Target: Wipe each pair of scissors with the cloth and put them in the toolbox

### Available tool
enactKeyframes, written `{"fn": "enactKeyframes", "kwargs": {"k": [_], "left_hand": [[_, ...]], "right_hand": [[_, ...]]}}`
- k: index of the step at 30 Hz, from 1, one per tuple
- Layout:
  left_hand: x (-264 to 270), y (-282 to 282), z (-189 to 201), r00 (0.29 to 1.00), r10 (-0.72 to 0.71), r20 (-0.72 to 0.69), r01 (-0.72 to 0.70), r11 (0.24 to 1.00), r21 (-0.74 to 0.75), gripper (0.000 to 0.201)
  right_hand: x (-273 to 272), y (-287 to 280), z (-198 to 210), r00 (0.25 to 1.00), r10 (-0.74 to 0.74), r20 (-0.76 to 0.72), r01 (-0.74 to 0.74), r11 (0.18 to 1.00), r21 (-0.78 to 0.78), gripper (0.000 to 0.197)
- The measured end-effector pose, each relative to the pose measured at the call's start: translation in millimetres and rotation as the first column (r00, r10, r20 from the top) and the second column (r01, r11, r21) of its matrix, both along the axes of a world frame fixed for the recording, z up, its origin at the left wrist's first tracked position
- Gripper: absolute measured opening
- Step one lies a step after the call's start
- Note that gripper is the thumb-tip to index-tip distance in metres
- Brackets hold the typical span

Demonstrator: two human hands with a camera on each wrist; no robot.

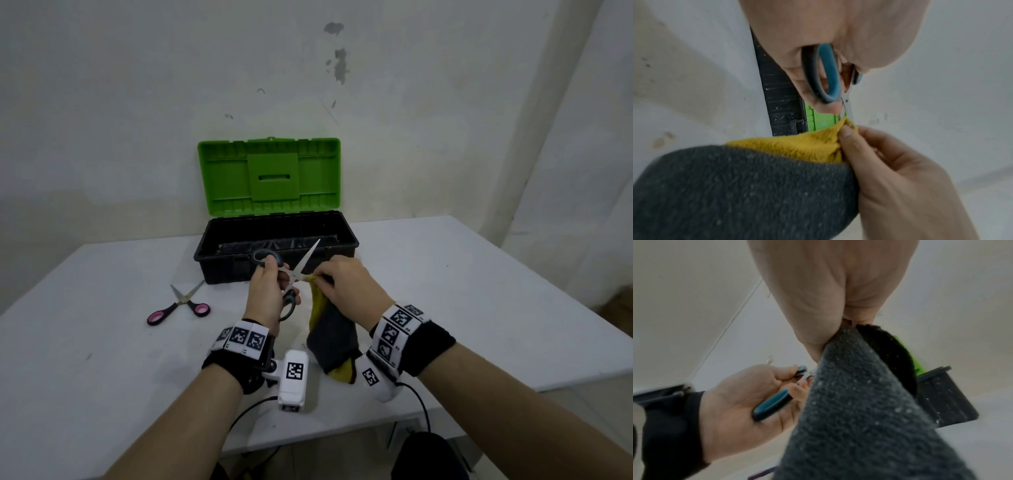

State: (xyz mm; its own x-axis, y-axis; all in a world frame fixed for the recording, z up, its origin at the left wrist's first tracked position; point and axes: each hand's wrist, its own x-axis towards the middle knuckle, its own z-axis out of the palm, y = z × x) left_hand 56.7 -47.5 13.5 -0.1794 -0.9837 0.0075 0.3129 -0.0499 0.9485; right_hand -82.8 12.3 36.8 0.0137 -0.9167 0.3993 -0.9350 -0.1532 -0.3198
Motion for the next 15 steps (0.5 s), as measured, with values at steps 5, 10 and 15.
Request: {"fn": "enactKeyframes", "kwargs": {"k": [5,10,15], "left_hand": [[6.2,-11.2,3.3,0.996,0.078,-0.053,-0.078,0.997,-0.012,0.035],[12.2,-21.5,8.5,0.985,0.135,-0.108,-0.134,0.991,0.022,0.036],[0.4,-21.1,5.9,0.983,0.125,-0.134,-0.118,0.991,0.06,0.035]], "right_hand": [[-26.8,-0.5,-4.4,0.995,-0.095,-0.023,0.096,0.994,0.053,0.021],[-54.4,-8.4,-1.1,0.982,-0.18,0.052,0.18,0.984,0.013,0.016],[-62.0,-26.1,-8.5,0.962,-0.236,0.137,0.228,0.971,0.072,0.014]]}}
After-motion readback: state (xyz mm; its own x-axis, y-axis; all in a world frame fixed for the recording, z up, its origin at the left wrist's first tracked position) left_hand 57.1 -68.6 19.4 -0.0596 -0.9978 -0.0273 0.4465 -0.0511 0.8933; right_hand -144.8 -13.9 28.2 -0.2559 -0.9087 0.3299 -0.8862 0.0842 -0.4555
